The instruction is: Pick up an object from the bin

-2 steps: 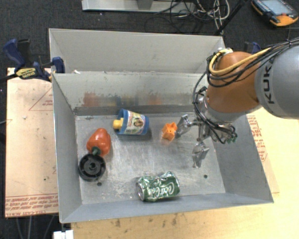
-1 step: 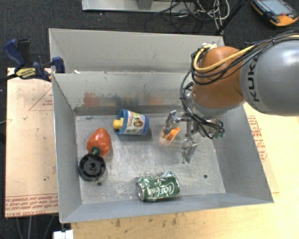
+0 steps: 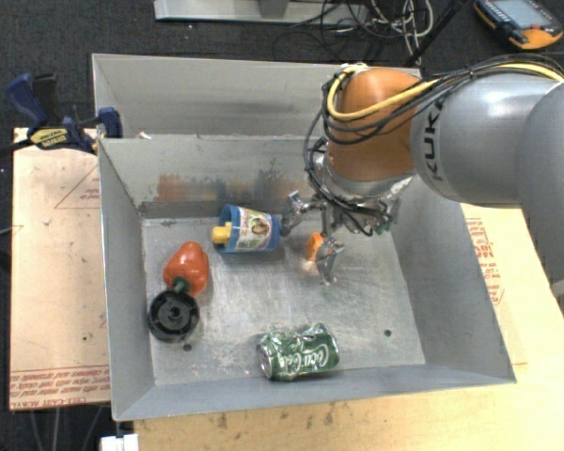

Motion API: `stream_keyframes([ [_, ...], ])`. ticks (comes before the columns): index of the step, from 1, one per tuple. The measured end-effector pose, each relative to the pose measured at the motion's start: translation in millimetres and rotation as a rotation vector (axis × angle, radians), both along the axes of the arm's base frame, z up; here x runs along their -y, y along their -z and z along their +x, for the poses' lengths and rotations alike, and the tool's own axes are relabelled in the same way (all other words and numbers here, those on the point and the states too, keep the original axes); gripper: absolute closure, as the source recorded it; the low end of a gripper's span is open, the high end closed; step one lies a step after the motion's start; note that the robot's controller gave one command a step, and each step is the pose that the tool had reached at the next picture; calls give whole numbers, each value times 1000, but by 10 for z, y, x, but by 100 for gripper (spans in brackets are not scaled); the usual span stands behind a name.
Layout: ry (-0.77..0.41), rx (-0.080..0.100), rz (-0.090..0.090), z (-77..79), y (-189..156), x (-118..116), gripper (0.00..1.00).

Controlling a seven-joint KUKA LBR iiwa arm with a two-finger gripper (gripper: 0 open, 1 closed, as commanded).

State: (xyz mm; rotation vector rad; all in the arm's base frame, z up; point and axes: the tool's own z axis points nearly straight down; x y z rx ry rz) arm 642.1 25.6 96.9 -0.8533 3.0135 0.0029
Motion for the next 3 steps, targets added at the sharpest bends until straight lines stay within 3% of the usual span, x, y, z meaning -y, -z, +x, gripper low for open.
stream_keyframes([
  [1,-7,8,-3,56,202,723,100],
  [2,-8,0,-3,31,237,724,0],
  [3,-9,3,-1,50,198,711,100],
])
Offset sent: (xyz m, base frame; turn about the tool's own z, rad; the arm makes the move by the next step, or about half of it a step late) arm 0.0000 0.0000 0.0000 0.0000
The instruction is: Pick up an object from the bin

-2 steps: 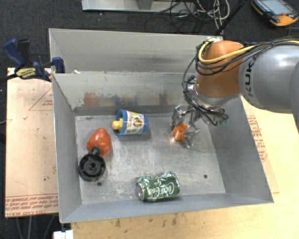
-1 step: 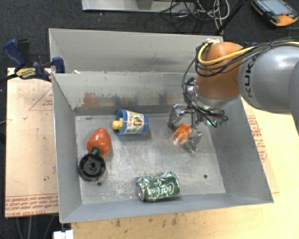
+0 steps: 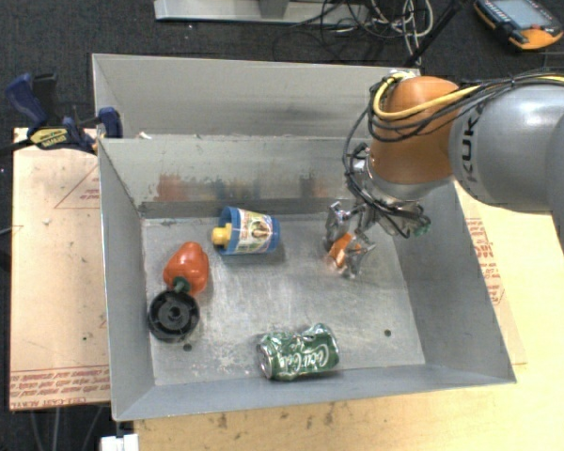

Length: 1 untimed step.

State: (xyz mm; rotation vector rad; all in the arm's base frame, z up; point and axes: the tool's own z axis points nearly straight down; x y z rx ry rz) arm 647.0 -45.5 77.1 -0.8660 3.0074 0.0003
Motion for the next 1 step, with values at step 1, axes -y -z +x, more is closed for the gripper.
stream_keyframes([
  [1,0,0,0,0,0,0,100],
])
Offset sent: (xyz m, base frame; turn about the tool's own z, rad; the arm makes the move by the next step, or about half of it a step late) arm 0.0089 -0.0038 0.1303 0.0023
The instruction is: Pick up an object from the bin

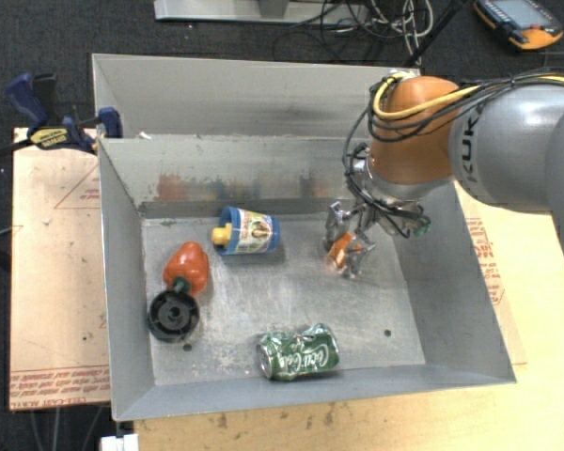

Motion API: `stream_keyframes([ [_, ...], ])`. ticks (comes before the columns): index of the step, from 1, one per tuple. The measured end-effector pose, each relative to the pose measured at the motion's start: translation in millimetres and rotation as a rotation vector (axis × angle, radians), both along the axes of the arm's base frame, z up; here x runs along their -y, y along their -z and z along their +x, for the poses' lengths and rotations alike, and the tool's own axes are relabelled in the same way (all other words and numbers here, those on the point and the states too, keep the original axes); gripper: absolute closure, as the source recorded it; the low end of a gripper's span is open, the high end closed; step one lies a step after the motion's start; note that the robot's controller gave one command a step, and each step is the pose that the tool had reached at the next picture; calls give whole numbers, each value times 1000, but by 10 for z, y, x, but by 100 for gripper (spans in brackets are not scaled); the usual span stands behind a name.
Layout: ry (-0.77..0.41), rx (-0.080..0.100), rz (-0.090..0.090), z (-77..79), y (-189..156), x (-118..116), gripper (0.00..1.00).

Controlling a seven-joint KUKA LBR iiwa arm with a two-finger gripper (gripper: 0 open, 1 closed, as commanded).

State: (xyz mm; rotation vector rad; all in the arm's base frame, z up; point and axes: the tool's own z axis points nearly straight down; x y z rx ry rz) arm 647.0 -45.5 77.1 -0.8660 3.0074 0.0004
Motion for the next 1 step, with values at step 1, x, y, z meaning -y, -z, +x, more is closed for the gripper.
stream_keyframes([
  [1,5,-6,-2,100,-1311,31,100],
])
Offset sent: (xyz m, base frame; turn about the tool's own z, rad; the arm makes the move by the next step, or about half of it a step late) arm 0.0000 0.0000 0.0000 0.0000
